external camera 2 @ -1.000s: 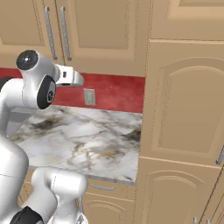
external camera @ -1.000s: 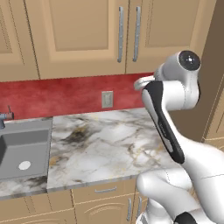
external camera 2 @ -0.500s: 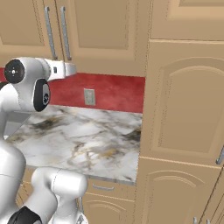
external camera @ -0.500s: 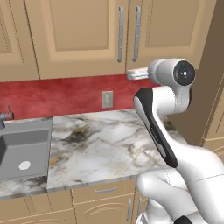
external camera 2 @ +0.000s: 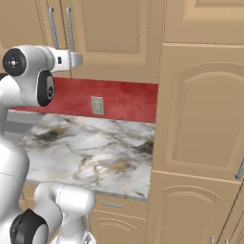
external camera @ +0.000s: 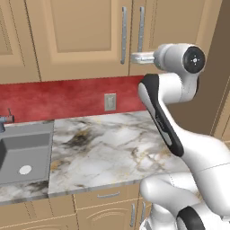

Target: Move the mayonnaise and mustard from the cabinet to the dining counter.

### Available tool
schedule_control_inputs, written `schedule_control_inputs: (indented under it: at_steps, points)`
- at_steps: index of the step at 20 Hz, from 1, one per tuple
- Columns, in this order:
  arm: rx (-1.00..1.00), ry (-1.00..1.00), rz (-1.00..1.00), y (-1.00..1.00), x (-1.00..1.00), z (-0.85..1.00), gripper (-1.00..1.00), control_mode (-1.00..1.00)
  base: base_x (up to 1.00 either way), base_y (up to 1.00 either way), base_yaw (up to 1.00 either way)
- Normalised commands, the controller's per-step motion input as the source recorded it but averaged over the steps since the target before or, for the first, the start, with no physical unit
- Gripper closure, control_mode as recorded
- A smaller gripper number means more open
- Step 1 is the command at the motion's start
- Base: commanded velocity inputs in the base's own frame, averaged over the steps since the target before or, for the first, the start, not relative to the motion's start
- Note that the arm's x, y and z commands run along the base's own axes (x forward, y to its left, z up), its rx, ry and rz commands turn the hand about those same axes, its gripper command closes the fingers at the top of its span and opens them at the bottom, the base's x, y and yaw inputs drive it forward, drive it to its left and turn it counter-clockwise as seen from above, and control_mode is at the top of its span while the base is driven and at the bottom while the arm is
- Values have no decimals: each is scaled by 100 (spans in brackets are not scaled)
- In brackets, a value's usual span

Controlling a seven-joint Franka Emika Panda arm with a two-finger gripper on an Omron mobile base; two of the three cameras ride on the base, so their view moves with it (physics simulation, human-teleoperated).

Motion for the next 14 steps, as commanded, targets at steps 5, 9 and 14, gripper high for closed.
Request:
schedule_control_inputs:
  at_steps: [5,9,14]
  points:
    - [1,0,1,2,14,24,-100,-100,0,0,0]
    - [0,0,0,11,33,0,-100,-100,0,0,0]
    - [0,0,0,2,56,0,-100,-100,0,0,0]
